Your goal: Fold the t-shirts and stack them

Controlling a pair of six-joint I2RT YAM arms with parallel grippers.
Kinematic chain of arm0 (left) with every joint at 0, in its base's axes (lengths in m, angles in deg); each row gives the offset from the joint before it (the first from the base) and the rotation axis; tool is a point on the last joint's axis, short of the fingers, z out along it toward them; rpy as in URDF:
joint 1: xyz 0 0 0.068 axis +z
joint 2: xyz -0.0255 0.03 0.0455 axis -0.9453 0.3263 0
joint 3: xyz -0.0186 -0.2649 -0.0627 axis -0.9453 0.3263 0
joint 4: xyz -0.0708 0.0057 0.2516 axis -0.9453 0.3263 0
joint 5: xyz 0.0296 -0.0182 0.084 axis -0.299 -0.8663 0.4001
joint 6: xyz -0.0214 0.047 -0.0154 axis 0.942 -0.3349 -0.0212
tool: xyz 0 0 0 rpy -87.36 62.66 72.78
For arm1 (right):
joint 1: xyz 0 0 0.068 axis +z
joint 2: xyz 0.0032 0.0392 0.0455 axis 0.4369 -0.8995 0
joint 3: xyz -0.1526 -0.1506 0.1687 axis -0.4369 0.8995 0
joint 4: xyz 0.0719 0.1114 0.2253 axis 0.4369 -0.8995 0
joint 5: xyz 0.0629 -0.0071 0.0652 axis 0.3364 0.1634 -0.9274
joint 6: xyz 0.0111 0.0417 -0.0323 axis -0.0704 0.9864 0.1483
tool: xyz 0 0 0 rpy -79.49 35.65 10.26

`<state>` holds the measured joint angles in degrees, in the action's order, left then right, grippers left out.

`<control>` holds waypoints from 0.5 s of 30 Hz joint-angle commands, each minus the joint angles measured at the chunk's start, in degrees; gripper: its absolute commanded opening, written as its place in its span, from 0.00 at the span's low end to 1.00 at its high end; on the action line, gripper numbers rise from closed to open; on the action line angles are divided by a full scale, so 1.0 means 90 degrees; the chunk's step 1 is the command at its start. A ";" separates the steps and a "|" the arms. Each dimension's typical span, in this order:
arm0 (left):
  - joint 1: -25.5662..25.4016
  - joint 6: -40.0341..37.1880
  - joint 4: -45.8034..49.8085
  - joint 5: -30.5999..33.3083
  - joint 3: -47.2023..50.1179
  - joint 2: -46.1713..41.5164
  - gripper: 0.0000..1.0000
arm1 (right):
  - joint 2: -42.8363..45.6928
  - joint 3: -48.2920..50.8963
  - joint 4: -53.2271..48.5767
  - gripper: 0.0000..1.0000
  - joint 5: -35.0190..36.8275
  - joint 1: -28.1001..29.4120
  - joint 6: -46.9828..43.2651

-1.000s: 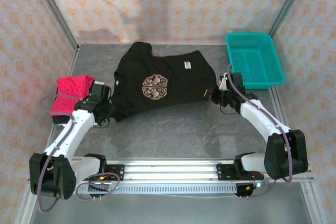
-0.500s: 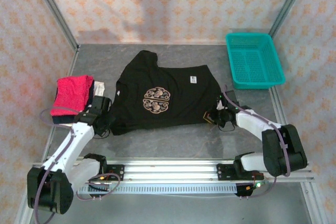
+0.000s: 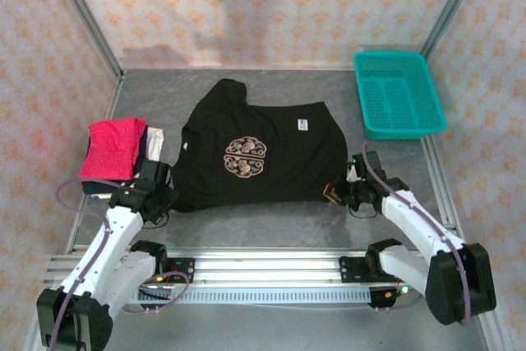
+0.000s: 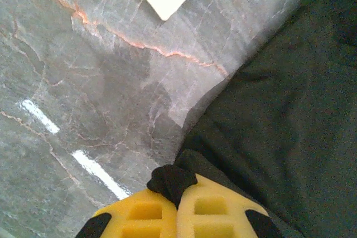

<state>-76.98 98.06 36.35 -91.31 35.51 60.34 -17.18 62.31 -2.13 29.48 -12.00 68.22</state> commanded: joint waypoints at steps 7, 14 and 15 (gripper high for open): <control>-0.0031 -0.0002 0.0716 0.0192 0.0092 -0.0322 0.33 | 0.0386 -0.0248 -0.1291 0.48 0.0275 0.0026 0.0046; -0.0040 -0.0540 0.0687 0.0530 -0.0660 -0.0287 0.81 | 0.0140 -0.1351 -0.1087 0.65 0.1052 0.0026 -0.0720; -0.0039 -0.0705 0.0525 0.0588 -0.0817 -0.0109 0.83 | -0.0064 -0.1489 -0.0853 0.66 0.1133 0.0023 -0.0825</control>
<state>-76.98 95.52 41.90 -89.37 32.27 57.34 -14.82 52.37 -12.47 35.12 -11.95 65.16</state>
